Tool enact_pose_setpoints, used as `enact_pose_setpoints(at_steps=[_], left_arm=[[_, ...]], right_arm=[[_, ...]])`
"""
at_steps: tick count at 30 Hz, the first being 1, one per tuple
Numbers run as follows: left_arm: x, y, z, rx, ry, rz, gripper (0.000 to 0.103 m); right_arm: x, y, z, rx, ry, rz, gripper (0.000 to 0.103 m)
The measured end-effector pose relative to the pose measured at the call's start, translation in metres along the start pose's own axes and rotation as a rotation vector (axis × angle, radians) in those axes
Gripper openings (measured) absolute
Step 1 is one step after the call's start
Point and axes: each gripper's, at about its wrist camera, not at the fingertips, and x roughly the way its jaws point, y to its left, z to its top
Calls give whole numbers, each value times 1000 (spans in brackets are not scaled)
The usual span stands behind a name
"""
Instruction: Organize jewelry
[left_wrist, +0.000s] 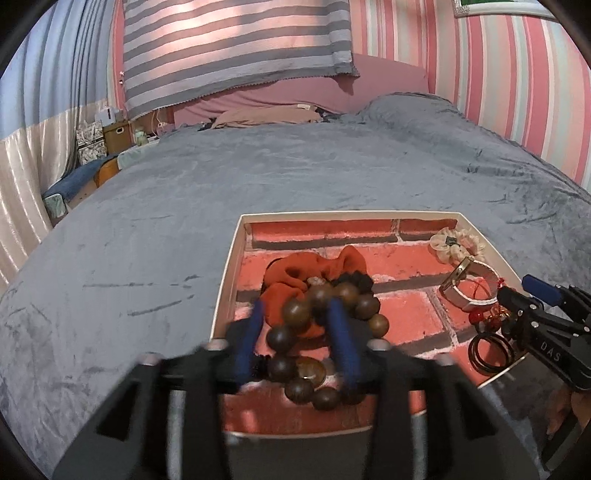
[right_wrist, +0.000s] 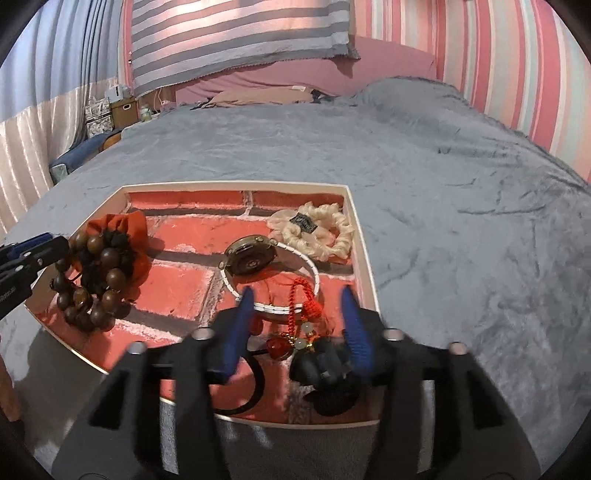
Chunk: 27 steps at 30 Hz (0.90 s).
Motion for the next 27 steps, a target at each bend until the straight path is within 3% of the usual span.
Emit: enact_pose_setpoints(at_steps=[2, 5, 9, 11, 16, 27], left_arm=[[-8, 0, -2, 1, -9, -8, 53], [-21, -3, -5, 3, -25, -2, 58], [-47, -1, -7, -11, -79, 21, 78], [-64, 2, -10, -26, -115, 22, 86], [-106, 8, -24, -41, -173, 22, 95], [-184, -11, -64, 33, -232, 113, 96]], right_arm=[[-5, -2, 1, 3, -10, 4, 54], [-15, -4, 2, 3, -36, -9, 71], [-37, -5, -4, 13, -86, 2, 92], [-48, -4, -8, 21, -106, 6, 97], [-81, 11, -24, 9, -142, 5, 99], [-168, 25, -62, 2, -200, -24, 99]])
